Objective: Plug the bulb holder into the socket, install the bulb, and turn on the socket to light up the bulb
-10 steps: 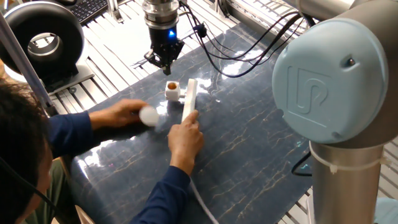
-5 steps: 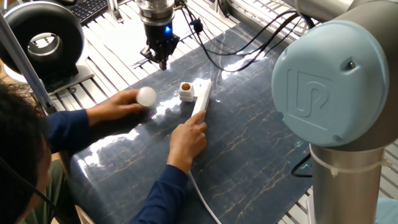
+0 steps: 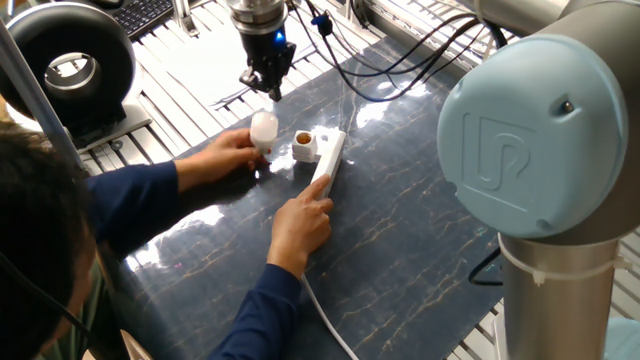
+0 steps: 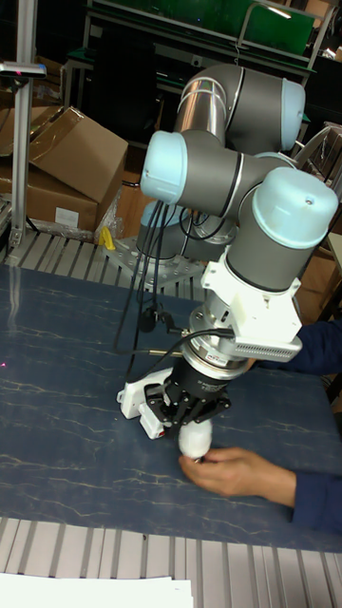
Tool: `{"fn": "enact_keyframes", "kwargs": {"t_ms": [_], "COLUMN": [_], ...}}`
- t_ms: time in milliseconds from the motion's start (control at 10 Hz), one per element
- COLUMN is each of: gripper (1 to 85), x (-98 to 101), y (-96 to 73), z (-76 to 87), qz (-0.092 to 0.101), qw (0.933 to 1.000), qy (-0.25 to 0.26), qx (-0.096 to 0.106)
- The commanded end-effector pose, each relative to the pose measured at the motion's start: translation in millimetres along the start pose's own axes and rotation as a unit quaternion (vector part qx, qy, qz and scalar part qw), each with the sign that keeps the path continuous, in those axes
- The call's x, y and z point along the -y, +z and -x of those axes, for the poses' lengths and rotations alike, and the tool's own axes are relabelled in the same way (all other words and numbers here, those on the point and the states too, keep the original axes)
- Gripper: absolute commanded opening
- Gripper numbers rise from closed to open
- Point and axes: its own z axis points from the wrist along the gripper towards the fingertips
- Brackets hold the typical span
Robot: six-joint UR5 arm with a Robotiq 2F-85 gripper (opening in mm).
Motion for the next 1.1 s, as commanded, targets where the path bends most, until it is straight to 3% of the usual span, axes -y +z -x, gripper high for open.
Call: {"fn": "enact_keyframes", "kwargs": {"t_ms": [0,400,600,700,800,1000], "gripper": [1.0,1.3,34.7,45.3,57.3,68.0], "x": [6.9,10.4,18.5,17.5,9.0,-9.6], "y": [1.0,3.3,-4.8,-9.2,-13.2,-21.6], "z": [-4.1,-3.3,-17.2,-15.9,-6.7,-2.8], "qz": [0.001,-0.005,-0.018,-0.016,-0.003,0.018], "qw": [0.9998,0.9998,0.9970,0.9958,0.9953,0.9950], "qy": [-0.018,-0.017,-0.072,-0.089,-0.096,-0.096], "qx": [0.000,-0.001,-0.020,-0.011,0.011,0.018]}}
